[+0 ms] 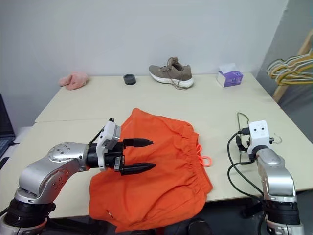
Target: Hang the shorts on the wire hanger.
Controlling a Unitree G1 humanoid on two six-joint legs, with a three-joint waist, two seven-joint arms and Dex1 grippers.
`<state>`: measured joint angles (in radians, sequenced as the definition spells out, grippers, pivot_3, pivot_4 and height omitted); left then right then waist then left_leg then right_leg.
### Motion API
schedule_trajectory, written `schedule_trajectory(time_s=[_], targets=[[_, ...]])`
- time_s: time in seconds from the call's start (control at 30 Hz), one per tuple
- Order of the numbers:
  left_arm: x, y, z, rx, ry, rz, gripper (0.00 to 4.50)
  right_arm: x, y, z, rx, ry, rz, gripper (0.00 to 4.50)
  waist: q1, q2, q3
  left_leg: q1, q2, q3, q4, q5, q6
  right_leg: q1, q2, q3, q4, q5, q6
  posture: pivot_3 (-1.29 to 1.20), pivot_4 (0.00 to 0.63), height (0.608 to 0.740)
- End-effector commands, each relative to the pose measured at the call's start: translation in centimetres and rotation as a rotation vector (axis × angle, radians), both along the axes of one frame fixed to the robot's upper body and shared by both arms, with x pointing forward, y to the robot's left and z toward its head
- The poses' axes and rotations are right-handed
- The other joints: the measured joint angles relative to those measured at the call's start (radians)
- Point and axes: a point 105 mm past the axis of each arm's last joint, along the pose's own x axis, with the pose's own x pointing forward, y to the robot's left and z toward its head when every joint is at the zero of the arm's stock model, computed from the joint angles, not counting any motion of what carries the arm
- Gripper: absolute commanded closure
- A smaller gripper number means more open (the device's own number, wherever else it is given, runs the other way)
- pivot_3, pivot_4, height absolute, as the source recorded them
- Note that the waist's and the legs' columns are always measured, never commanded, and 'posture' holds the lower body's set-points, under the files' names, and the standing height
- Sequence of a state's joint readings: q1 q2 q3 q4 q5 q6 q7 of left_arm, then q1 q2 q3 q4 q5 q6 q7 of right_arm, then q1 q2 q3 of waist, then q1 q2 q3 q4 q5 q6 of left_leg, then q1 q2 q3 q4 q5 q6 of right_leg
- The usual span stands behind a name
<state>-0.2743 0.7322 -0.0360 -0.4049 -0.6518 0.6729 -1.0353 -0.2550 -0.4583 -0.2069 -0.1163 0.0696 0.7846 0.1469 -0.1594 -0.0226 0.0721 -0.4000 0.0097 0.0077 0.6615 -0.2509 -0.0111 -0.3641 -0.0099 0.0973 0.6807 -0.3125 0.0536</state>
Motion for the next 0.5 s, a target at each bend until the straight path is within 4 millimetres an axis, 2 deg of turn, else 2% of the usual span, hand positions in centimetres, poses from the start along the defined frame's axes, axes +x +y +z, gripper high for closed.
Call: schedule_trajectory(time_s=[0.03, 0.33, 0.43, 0.5], targets=[[0.0, -0.6, 0.9, 0.002, -0.055, -0.022, 0.01, 0.9, -2.0, 0.2, 0.028, 0.022, -0.074, 0.0, -0.012, 0.0, 0.0, 0.0, 0.0, 0.0, 0.0, 0.0, 0.0, 0.0, 0.0, 0.0, 0.0, 0.0, 0.0, -0.19, 0.033, 0.74], [0.0, -0.6, 0.6, 0.008, -0.062, -0.027, 0.01, 2.6, -3.1, -3.0, 0.111, 0.217, -0.05, 0.0, -0.045, 0.001, 0.0, 0.001, 0.001, 0.0, 0.0, 0.0, 0.0, 0.001, 0.002, 0.001, 0.0, 0.0, 0.001, -0.18, 0.034, 0.74], [0.0, -0.5, 0.6, 0.011, -0.065, -0.024, 0.0, 2.8, -3.0, -3.6, 0.133, 0.276, -0.019, 0.56, -0.045, 0.001, 0.0, 0.003, 0.001, 0.0, 0.001, 0.0, 0.0, 0.003, 0.002, 0.001, -0.001, 0.001, 0.001, -0.18, 0.034, 0.74], [0.0, -0.5, 0.6, 0.012, -0.068, -0.022, 0.0, 2.8, -3.0, -4.4, 0.159, 0.342, 0.002, 1.19, -0.047, 0.001, 0.0, 0.005, 0.001, -0.001, 0.001, 0.0, 0.0, 0.007, 0.002, 0.0, -0.001, 0.001, 0.001, -0.18, 0.036, 0.74]])
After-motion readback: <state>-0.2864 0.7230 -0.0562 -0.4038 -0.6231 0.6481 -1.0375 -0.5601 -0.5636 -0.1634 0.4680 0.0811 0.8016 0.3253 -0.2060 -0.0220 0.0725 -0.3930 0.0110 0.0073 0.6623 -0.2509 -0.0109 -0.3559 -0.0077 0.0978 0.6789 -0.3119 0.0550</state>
